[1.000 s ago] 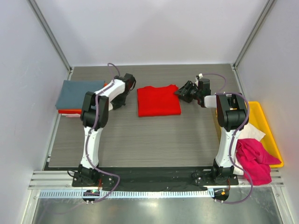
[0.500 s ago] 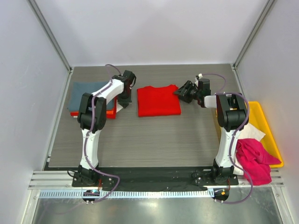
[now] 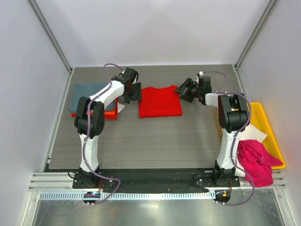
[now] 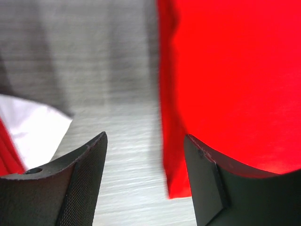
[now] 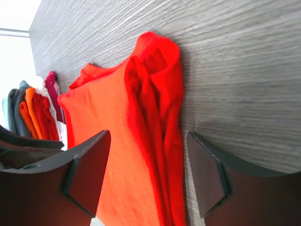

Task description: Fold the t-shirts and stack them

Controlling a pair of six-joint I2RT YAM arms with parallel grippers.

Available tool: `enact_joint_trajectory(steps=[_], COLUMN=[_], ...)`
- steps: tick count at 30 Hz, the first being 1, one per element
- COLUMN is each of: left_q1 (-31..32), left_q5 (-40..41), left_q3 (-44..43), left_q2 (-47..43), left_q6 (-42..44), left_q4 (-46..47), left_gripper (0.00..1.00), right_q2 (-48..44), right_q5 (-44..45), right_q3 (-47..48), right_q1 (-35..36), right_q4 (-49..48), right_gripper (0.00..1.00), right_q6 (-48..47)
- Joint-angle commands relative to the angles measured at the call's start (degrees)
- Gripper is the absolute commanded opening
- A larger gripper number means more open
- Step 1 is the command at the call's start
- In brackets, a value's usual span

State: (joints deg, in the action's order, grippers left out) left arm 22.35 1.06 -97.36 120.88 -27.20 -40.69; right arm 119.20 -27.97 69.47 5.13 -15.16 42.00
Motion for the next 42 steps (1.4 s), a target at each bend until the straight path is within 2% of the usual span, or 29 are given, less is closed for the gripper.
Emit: enact_joint_trajectory(steps=[1, 4, 9, 12, 16, 23, 27, 30, 34, 37, 39, 40, 41, 42], left_q1=[-0.38, -1.34, -2.04, -3.1, -3.89, -4.94, -6.17, -6.97, -7.14, -7.06, -7.14, -7.14, -7.06, -7.14], left_q5=[-4.04, -8.51, -9.41, -12.65, -14.24, -13.98, -14.33, -16.44, -18.28, -19.34, -19.34, -19.34, -19.34, -19.25], left_q3=[1.73, 2.26, 1.38, 4.1, 2.45, 2.35, 4.19, 5.52, 4.03, 3.58, 3.23, 3.14, 2.97, 2.88], left_q2=[-3.55, -2.41, 1.28, 2.07, 4.88, 6.82, 6.91, 7.79, 9.72, 11.13, 11.66, 12.09, 12.36, 12.45], left_q6=[-3.37, -5.49, -8.12, -11.55, -12.96, -14.72, -16.3, -18.06, -19.2, -20.35, -20.87, -21.05, -21.22, -21.57], left_q4=[8.86, 14.22, 20.37, 26.7, 27.42, 28.38, 31.1, 33.92, 34.8, 36.11, 36.2, 36.55, 36.82, 36.99], left_gripper=[0.68, 0.68, 0.69, 0.7, 0.71, 0.67, 0.66, 0.63, 0.53, 0.47, 0.39, 0.33, 0.21, 0.13], right_q2=[1.91, 3.58, 7.62, 8.68, 10.17, 11.67, 12.64, 13.43, 14.31, 14.84, 14.75, 14.84, 14.75, 14.57], right_q5=[2.39, 2.57, 0.81, 0.54, 0.89, 2.74, 3.18, 2.83, 2.39, 2.04, 1.86, 1.51, 1.34, 1.25], right_q3=[3.73, 5.49, 8.57, 9.89, 11.82, 13.58, 14.99, 15.95, 17.19, 17.71, 18.07, 18.15, 18.15, 18.07], right_q1=[-0.12, -0.12, -0.03, 0.23, 0.59, 0.68, 0.76, 0.85, 0.85, 0.85, 0.94, 1.11, 1.03, 1.11], right_q4=[4.61, 5.49, 5.49, 5.84, 6.98, 8.73, 9.88, 10.06, 10.67, 10.76, 10.59, 10.5, 9.89, 9.54], right_gripper=[0.7, 0.65, 0.66, 0.66, 0.64, 0.5, 0.48, 0.43, 0.28, 0.24, 0.21, 0.14, 0.08, 0.03], right_q6=[-2.01, -2.62, -1.75, -2.01, -1.92, -1.74, -2.01, -2.01, -1.83, -1.74, -1.66, -1.66, -1.48, -1.22])
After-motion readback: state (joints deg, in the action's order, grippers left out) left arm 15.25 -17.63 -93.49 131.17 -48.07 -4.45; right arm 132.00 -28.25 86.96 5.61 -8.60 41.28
